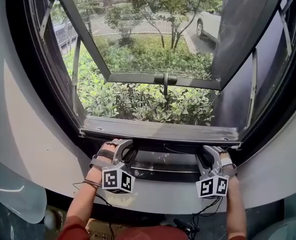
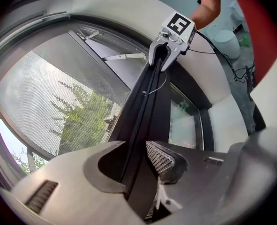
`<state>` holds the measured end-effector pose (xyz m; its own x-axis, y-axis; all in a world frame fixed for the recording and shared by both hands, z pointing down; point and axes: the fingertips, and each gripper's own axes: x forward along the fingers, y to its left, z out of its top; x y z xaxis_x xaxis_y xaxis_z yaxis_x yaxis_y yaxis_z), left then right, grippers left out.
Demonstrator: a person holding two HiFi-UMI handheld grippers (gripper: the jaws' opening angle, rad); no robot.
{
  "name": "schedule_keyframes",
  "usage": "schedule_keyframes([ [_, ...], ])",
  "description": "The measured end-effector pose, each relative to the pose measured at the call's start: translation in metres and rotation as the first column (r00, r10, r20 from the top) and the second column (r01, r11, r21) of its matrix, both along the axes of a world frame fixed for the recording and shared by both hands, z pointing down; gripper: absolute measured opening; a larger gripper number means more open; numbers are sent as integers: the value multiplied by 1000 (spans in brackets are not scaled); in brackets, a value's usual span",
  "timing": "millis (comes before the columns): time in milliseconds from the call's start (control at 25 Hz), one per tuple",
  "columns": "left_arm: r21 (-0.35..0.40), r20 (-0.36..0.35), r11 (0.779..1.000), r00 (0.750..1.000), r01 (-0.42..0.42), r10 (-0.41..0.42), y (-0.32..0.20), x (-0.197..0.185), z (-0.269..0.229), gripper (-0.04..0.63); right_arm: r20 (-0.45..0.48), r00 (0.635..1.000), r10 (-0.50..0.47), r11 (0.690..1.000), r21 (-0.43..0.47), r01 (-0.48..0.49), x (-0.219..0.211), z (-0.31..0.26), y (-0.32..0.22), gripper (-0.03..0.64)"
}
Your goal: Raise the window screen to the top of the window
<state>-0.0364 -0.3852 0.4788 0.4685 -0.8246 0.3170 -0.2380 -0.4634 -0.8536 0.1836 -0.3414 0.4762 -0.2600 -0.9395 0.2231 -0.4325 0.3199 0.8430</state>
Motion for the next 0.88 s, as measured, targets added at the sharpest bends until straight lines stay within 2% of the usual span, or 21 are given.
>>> schedule_keyframes([
  [160,-4,6,1000,1000,-15,15,0,1,-1,128,-3,1000,-19,1000,-3,19,2,-2,0,139],
  [480,35,-2,999,1000,-25,25,2,0,-16,130,-8,999,-33,999,25,33,0,-15,3,150],
  [680,75,-11,997,1000,-28,29,2,0,-30,129,-7,1000,-13,997,71,14,3,-31,2,118],
  [880,159,-36,987,999,1,5,-2,-2,-51,63,-31,999,11,990,142,-6,4,-48,-1,80],
])
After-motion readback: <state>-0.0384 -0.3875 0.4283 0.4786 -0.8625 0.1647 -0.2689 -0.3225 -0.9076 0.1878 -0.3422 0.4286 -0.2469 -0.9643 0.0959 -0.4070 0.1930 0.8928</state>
